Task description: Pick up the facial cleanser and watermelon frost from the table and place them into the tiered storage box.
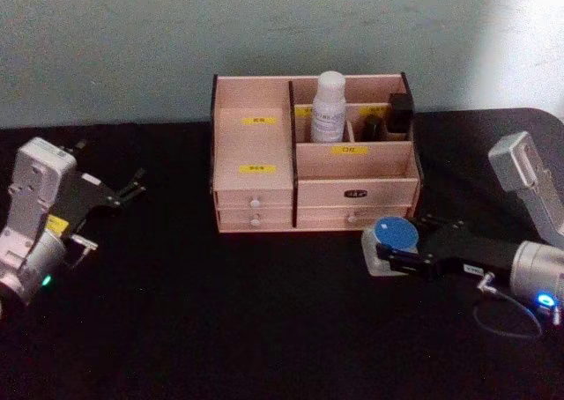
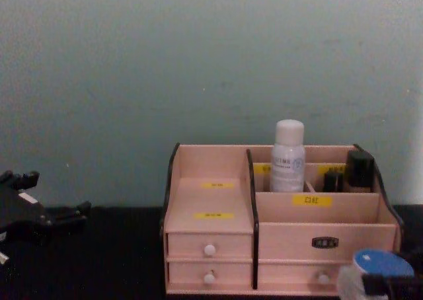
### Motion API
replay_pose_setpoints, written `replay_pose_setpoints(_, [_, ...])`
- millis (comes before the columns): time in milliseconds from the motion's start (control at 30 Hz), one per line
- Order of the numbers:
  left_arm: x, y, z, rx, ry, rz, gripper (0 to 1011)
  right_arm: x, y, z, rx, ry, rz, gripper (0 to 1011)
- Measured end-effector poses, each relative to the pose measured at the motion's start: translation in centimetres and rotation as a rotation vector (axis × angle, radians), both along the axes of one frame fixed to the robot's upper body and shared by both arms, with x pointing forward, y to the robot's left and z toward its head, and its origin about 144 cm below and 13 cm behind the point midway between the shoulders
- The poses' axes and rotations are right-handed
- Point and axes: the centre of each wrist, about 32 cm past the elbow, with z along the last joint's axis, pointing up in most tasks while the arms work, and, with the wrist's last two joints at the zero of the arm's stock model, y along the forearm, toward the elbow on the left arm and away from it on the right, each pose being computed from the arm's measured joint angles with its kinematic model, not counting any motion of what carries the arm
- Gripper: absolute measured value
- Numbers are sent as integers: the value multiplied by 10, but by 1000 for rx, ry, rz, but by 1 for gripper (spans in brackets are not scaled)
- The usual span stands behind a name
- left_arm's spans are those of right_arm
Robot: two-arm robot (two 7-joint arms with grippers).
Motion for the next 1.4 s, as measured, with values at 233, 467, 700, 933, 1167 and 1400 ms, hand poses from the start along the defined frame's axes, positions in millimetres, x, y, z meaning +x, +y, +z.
replay_pose_setpoints(233, [0, 0, 0, 0, 0, 0, 1001, 14, 13, 11, 12, -57, 58, 728])
replay_pose_setpoints(467, [0, 0, 0, 0, 0, 0, 1001, 35, 32, 21, 26, -96, 103, 728])
replay_pose_setpoints(700, [0, 0, 0, 0, 0, 0, 1001, 52, 49, 26, 41, -119, 136, 728])
replay_pose_setpoints(933, [0, 0, 0, 0, 0, 0, 1001, 70, 68, 30, 65, -127, 159, 728])
replay_pose_setpoints(1167, [0, 0, 0, 0, 0, 0, 1001, 86, 81, 34, 87, -119, 168, 728])
replay_pose_setpoints(1400, [0, 0, 0, 0, 0, 0, 1001, 101, 92, 36, 96, -113, 167, 728])
